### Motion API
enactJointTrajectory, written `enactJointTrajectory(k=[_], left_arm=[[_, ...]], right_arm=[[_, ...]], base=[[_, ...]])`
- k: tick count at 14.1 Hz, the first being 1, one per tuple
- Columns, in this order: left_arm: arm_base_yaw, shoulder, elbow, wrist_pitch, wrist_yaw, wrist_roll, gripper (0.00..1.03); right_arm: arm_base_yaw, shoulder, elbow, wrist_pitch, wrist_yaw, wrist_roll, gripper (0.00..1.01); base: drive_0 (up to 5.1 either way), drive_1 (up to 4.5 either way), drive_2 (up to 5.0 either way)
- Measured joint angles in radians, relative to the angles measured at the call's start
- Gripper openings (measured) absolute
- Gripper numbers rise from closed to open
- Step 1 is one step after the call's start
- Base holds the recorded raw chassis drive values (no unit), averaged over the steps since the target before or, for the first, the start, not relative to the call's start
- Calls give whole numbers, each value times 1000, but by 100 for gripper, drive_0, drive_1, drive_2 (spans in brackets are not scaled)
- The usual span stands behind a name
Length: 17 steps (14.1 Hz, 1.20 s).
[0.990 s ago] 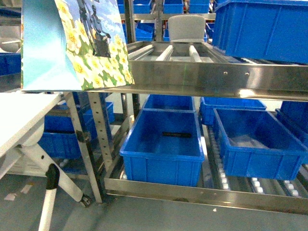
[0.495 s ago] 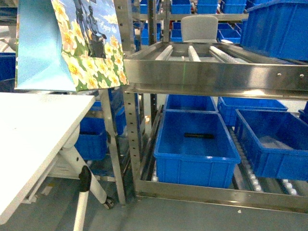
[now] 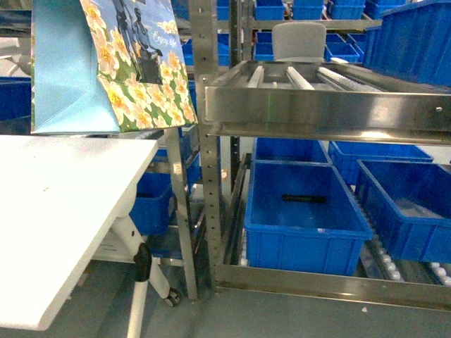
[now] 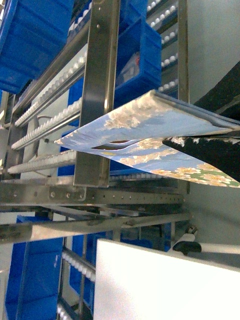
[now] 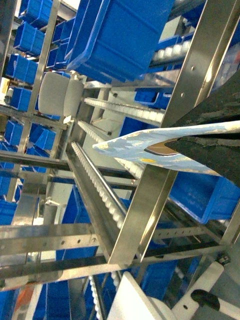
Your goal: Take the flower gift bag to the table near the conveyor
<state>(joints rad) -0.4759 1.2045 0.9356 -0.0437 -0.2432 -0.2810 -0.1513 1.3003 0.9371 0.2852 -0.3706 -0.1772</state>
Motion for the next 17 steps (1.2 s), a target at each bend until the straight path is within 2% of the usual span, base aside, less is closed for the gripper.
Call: enactJointTrajectory(k=[17], left_arm=[[1,0,0,0,0,0,2]], right_arm=[[0,0,0,-6,0,0,2]], base=[[-503,240,240]])
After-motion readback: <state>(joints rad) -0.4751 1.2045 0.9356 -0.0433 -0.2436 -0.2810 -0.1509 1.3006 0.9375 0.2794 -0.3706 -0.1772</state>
